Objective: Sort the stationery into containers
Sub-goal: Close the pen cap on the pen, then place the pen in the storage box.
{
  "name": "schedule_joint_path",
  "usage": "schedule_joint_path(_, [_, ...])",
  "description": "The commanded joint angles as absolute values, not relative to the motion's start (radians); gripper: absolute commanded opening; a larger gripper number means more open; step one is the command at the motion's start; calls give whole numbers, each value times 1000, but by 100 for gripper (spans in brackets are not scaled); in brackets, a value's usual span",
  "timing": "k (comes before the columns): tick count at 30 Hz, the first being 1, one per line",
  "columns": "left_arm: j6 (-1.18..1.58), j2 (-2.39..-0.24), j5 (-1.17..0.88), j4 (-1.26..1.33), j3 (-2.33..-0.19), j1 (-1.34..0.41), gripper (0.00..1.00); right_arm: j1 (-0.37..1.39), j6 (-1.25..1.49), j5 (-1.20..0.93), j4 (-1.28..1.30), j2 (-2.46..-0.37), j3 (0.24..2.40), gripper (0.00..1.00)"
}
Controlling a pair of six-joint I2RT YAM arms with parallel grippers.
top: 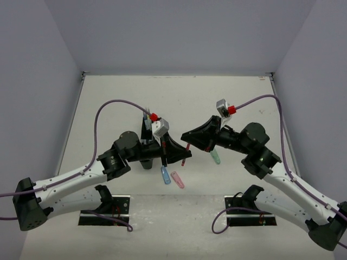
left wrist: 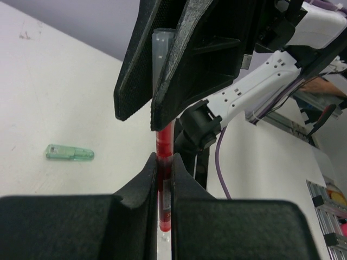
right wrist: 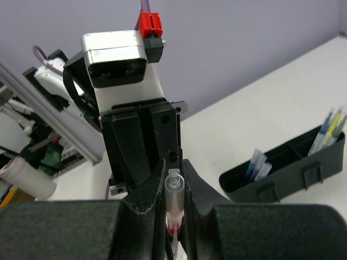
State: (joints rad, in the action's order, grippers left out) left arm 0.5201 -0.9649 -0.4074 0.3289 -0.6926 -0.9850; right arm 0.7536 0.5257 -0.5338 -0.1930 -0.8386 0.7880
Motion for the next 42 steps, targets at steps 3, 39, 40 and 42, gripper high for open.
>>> schedule_joint_path(3, [450,-946,-298,462,-965,-962,0,767,539,-568,-194,-846,578,0])
schedule_joint_path(39, [884,-662,979,-852,-945,-881,100,796,628,-175,-268,-1061,889,0])
schedule_joint_path(40, [965,-655,1062,-951,-980,-881,100,819,621,-161,-279,-1093,896,0])
schedule_joint_path(42, [1072,-620,1197,-1088,-1029,-882,100,873,594,-107,-305,-1176,922,0])
